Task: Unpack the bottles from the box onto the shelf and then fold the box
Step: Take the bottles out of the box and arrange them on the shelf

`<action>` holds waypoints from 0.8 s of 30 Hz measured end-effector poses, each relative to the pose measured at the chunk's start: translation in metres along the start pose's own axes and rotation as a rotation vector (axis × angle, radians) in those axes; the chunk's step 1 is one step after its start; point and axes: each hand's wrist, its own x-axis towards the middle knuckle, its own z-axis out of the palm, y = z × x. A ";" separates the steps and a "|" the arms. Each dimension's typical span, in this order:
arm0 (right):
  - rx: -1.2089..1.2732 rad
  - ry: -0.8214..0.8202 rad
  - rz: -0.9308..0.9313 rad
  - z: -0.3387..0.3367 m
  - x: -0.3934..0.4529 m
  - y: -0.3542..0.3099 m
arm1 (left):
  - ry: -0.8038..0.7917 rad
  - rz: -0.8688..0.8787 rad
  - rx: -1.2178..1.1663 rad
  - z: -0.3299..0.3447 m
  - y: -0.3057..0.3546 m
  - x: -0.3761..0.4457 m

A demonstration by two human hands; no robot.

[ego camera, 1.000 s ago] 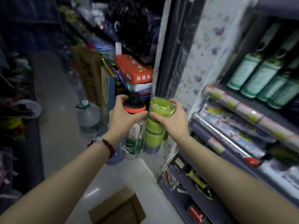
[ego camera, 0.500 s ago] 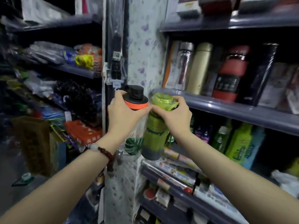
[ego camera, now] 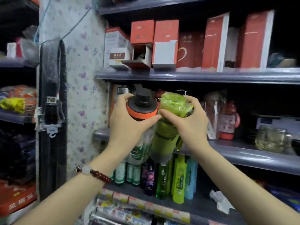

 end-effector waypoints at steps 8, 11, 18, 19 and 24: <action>-0.050 0.294 -0.139 -0.088 0.032 0.026 | -0.137 0.212 -0.176 0.089 0.046 0.006; -0.062 0.350 -0.156 -0.116 0.040 0.041 | -0.190 0.251 -0.240 0.124 0.056 0.004; -0.134 0.393 -0.136 -0.164 0.066 0.074 | -0.275 0.281 -0.315 0.191 0.065 0.009; -0.150 0.390 -0.127 -0.168 0.069 0.080 | -0.286 0.273 -0.318 0.199 0.064 0.010; -0.218 0.402 -0.090 -0.174 0.089 0.099 | -0.319 0.195 -0.344 0.231 0.054 0.020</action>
